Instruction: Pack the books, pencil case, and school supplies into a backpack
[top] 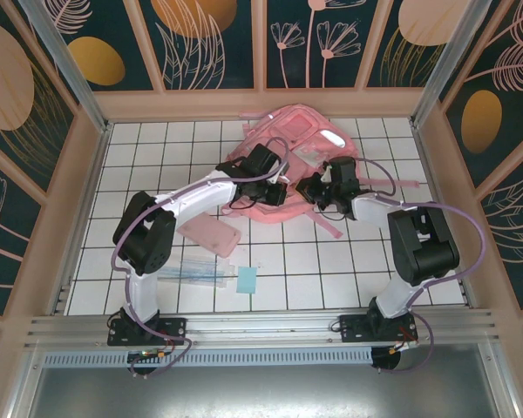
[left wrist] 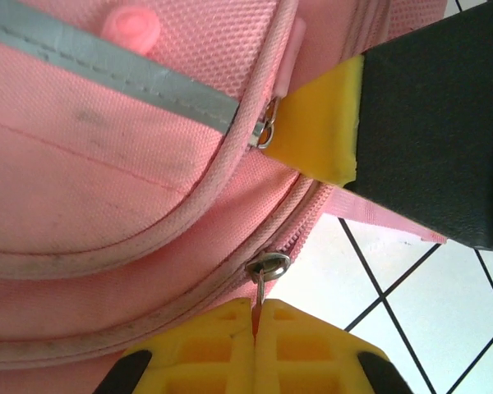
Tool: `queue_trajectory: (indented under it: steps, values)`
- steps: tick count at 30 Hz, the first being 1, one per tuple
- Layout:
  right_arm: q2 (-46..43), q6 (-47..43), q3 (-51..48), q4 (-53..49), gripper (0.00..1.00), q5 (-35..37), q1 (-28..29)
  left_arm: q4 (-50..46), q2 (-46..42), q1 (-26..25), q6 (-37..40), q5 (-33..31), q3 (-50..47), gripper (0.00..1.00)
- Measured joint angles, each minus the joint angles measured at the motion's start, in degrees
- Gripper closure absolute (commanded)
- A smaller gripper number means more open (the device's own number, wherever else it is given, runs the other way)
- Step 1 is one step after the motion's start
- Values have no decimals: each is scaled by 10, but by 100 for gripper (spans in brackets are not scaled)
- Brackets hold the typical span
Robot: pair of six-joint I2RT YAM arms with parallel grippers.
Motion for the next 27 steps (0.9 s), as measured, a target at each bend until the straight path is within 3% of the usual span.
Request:
queue_trajectory:
  steps: [5,11,17,22,27]
  values:
    - [-5,-61,23,-50,100,15,-3,-45,0,11,35,-39,31,100]
    - [-10,-101,23,-102,100,44,-54,-123,0,89,43,-80,36,100]
    - [-10,-106,23,-103,100,48,-50,-108,-8,52,25,-30,11,100]
    - [-10,-105,23,-103,100,50,-48,-68,-12,16,13,12,6,56]
    - [-10,-105,24,-103,100,50,-47,-51,-10,-3,26,31,30,51]
